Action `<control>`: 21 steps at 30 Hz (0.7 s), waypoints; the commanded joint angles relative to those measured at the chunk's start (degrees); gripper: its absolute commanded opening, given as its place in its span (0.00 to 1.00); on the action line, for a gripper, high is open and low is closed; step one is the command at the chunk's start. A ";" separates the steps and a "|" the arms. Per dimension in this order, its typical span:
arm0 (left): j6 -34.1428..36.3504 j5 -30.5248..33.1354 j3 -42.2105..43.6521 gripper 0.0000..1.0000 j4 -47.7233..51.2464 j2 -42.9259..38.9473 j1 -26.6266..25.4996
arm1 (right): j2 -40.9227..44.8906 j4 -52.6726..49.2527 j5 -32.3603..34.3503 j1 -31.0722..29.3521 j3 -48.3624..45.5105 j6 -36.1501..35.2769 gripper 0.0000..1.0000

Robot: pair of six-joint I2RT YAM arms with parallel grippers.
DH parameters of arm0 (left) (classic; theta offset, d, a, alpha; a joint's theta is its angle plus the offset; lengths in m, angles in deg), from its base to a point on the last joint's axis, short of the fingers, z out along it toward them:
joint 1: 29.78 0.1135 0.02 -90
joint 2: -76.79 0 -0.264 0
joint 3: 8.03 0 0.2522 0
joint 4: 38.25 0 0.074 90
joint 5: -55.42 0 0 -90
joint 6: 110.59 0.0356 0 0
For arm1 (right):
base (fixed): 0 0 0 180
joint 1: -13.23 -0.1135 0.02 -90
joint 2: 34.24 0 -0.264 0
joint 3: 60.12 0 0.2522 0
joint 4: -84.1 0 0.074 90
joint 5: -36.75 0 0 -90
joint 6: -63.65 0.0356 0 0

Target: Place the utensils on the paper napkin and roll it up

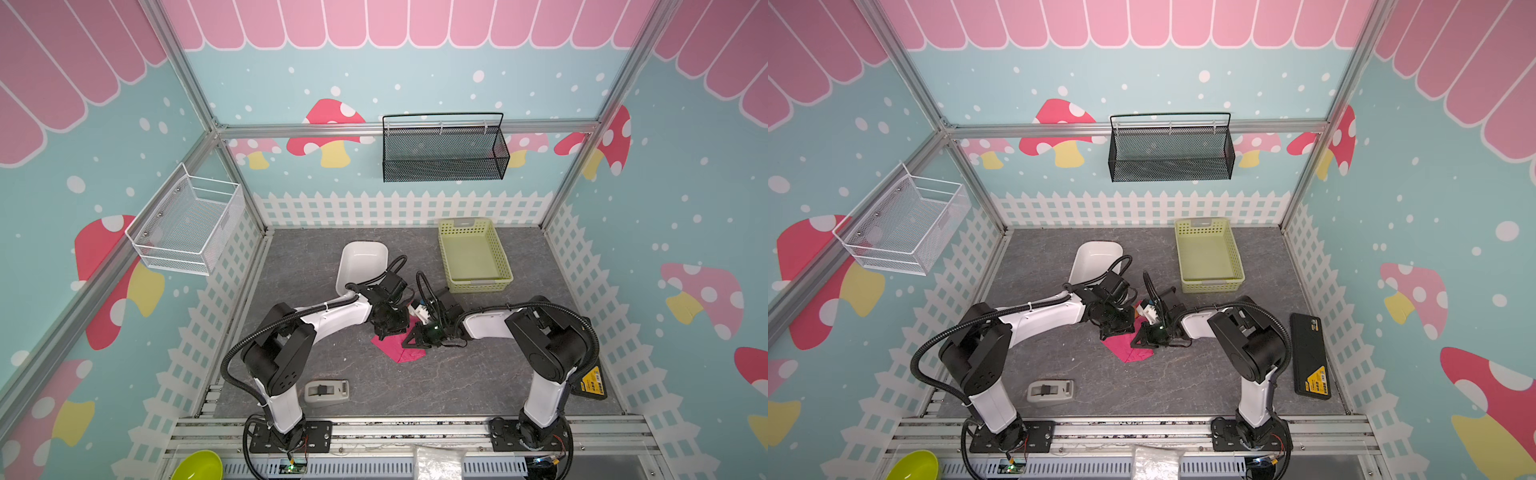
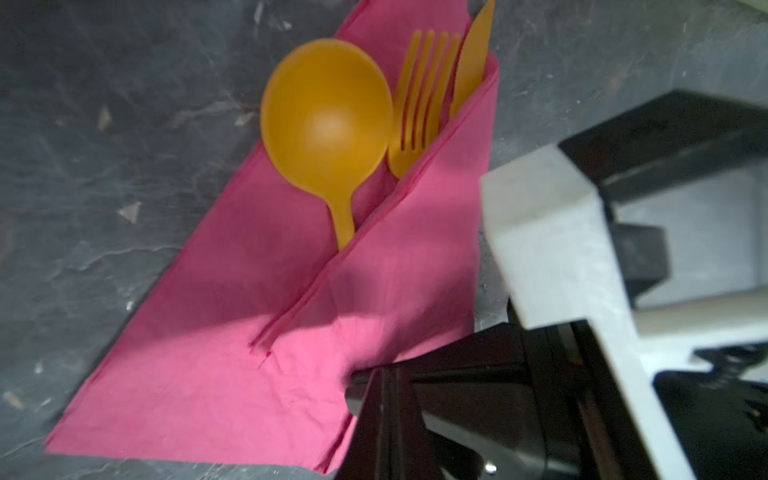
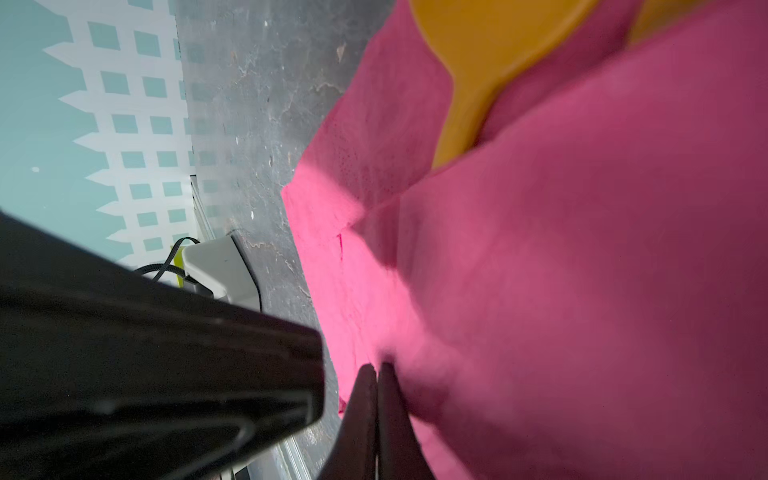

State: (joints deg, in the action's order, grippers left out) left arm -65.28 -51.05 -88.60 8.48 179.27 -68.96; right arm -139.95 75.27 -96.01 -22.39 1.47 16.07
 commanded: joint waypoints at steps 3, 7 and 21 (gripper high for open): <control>-0.39 1.43 0.16 0.01 1.69 2.17 -0.02 | -0.77 -1.86 1.45 0.28 -0.94 -0.85 0.07; 0.20 1.45 0.28 0.01 1.66 3.89 -0.02 | -0.64 -1.79 1.54 0.22 -0.98 -0.84 0.07; 1.09 2.22 1.59 0.00 1.55 6.60 -0.02 | 3.68 -1.94 2.30 1.08 -1.27 -1.15 0.11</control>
State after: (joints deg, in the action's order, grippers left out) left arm -64.91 -50.64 -88.43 9.09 184.27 -68.92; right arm -139.25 75.01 -95.40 -22.23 1.27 15.69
